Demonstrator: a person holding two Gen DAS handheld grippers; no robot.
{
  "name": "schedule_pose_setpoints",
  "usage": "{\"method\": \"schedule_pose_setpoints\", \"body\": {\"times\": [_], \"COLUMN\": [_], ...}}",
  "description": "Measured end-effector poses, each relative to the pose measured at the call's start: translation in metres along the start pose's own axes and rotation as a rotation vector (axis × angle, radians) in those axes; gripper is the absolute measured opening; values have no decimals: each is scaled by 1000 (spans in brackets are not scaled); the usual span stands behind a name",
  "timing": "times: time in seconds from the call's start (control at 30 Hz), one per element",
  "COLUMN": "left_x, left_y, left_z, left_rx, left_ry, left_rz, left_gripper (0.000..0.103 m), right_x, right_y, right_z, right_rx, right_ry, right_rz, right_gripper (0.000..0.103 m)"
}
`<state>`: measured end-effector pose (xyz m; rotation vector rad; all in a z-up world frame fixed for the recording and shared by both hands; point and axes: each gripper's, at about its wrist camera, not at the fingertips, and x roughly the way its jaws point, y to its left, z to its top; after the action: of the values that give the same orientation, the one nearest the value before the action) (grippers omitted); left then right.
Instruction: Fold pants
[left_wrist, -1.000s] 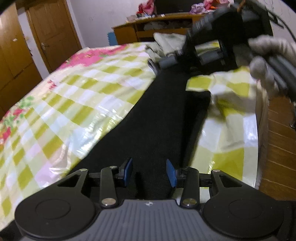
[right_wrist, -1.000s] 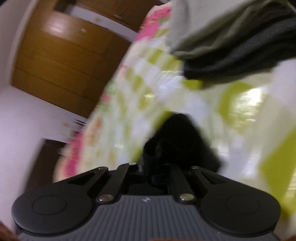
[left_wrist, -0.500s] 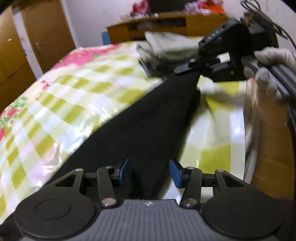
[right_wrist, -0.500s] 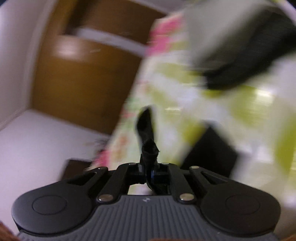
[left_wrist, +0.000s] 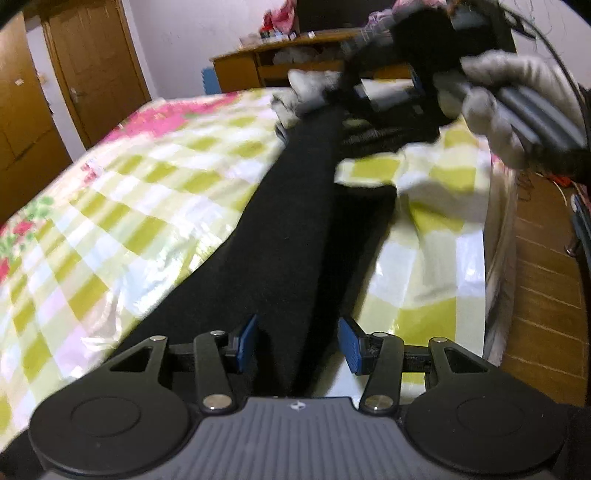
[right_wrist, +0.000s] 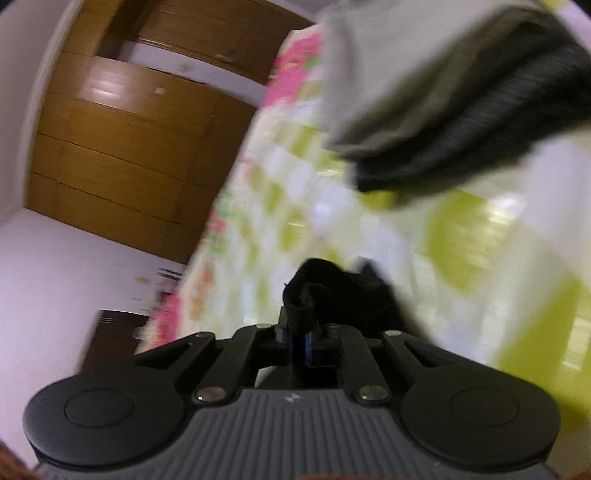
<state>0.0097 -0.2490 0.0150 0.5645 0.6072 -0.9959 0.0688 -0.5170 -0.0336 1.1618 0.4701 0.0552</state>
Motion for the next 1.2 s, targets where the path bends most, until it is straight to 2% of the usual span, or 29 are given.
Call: {"method": "schedule_pose_setpoints", "body": {"times": [0.1, 0.17, 0.2, 0.27, 0.33, 0.4, 0.43, 0.5, 0.67, 0.8, 0.87, 0.9, 0.93, 0.97, 1.03, 1.07, 1.1, 1.13, 1.2], "left_x": [-14, -14, -10, -2, 5, 7, 6, 6, 5, 12, 15, 15, 15, 16, 16, 15, 14, 14, 15], "left_y": [2, 3, 3, -2, -7, -11, -12, -12, -8, -10, -12, -12, -11, -11, -11, -11, -12, -13, -15], "left_z": [4, 3, 1, -4, -9, -11, -12, -12, -10, -9, -8, -7, -6, -3, 1, 4, 6, 8, 11], "left_rx": [-1, -14, -22, -21, -9, 1, 2, 2, -3, 0, 5, -3, -12, -19, -17, -14, -11, -9, 6], "left_ry": [-43, -38, -30, 4, 29, 42, 41, 43, 28, 31, 24, 18, 12, 7, -6, -18, -30, -41, -54], "left_rz": [16, 2, -11, -25, -42, -54, -58, -63, -55, -33, -5, -3, 1, 9, 10, 12, 11, 7, 34], "left_gripper": [62, 62, 62, 62, 62, 62, 62, 62, 62, 62, 62, 62, 62, 62, 62, 62, 62, 63, 63], "right_x": [-2, -12, -15, -16, -11, -10, -13, -20, -28, -14, -2, 4, 9, 13, 17, 18, 18, 16, 9], "right_y": [46, 71, 72, 54, 12, -23, -34, -44, -26, -13, -13, -13, -14, -14, -12, -9, -7, -3, 4], "right_z": [4, -2, -5, -10, -12, -15, -16, -17, -15, -17, -22, -23, -26, -28, -30, -30, -29, -27, -23], "right_rx": [-96, -169, -171, -133, -36, 6, 27, 74, 22, -18, -19, -17, -11, -8, -13, -4, 3, 4, 4], "right_ry": [-39, -56, -55, -48, -14, -7, -11, -27, -21, 14, 39, 52, 61, 69, 82, 83, 81, 75, 56], "right_rz": [165, 233, 237, 170, 38, -119, -146, -138, -102, -104, -97, -98, -98, -100, -90, -66, -44, -26, 9], "right_gripper": [9, 8, 8, 8, 8, 8, 8, 8, 8, 12, 23, 33, 38, 39, 36, 29, 13, 8, 8]}}
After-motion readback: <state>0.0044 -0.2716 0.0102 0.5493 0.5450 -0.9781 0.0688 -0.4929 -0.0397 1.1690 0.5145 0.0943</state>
